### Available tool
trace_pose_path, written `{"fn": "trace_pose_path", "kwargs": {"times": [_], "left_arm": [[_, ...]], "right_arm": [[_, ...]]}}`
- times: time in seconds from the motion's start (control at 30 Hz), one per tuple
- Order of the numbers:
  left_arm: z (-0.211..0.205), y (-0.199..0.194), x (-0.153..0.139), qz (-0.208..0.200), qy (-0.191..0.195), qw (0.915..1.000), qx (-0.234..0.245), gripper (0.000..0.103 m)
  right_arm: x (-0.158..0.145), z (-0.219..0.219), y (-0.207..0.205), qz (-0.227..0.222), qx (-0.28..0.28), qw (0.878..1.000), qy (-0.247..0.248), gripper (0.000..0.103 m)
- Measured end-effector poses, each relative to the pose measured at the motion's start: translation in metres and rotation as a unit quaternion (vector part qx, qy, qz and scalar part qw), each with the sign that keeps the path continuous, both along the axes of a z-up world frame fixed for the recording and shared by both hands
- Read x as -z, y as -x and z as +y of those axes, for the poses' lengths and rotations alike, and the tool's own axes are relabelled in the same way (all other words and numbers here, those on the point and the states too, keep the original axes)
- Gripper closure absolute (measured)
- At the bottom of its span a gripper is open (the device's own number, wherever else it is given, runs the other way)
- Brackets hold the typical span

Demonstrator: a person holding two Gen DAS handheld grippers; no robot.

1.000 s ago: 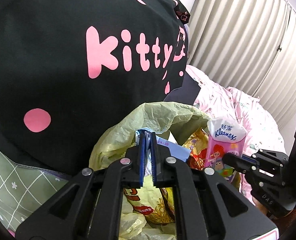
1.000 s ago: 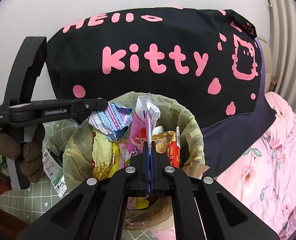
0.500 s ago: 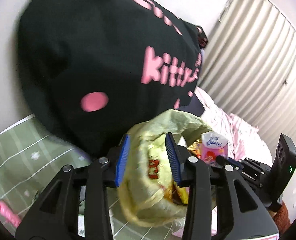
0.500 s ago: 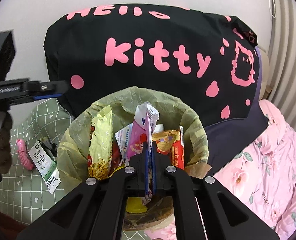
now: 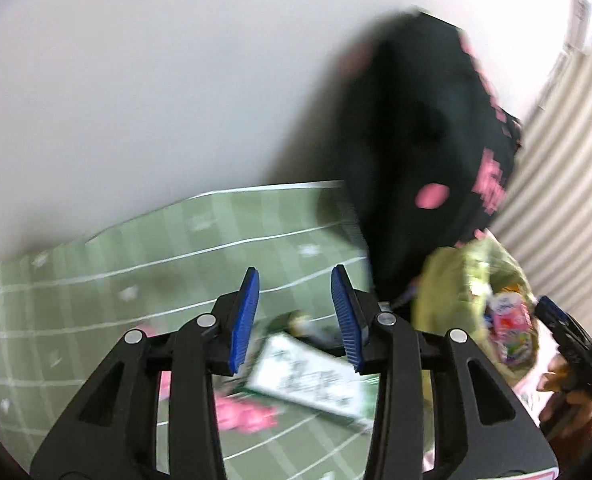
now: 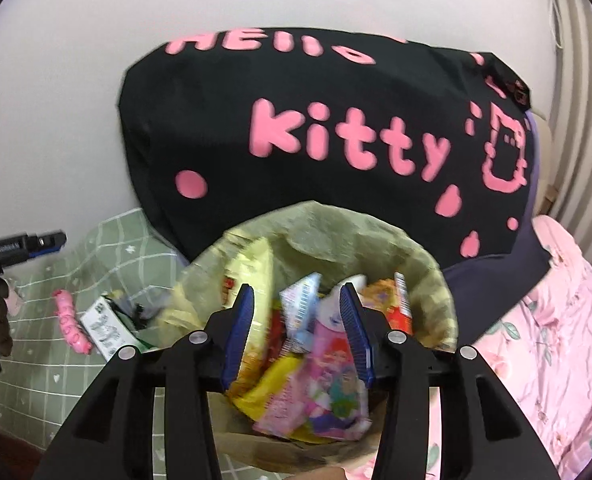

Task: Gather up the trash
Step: 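Open both grippers to drop the items and move back to the table, then grasp the green-white milk carton with the left gripper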

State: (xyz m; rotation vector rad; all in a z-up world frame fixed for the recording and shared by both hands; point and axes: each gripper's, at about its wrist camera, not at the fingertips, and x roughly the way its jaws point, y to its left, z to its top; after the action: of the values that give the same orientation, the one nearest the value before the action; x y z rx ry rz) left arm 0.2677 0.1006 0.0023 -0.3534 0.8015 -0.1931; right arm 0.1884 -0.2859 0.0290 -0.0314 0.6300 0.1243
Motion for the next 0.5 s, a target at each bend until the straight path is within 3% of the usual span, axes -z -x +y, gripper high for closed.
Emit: {"fn": "trace_pose_path", "kwargs": {"times": [0.2, 0.5], "left_arm": [[0.054, 0.025, 0.027, 0.03, -0.007, 0.997, -0.071, 0.067], [0.078, 0.062, 0.052, 0.064, -0.021, 0.9939, -0.087, 0.067]], "right_arm": [[-0.005, 0.041, -0.006, -0.004, -0.07, 0.997, -0.024, 0.055], [0.032, 0.139, -0.017, 0.062, -0.204, 0.977, -0.006, 0.054]]}}
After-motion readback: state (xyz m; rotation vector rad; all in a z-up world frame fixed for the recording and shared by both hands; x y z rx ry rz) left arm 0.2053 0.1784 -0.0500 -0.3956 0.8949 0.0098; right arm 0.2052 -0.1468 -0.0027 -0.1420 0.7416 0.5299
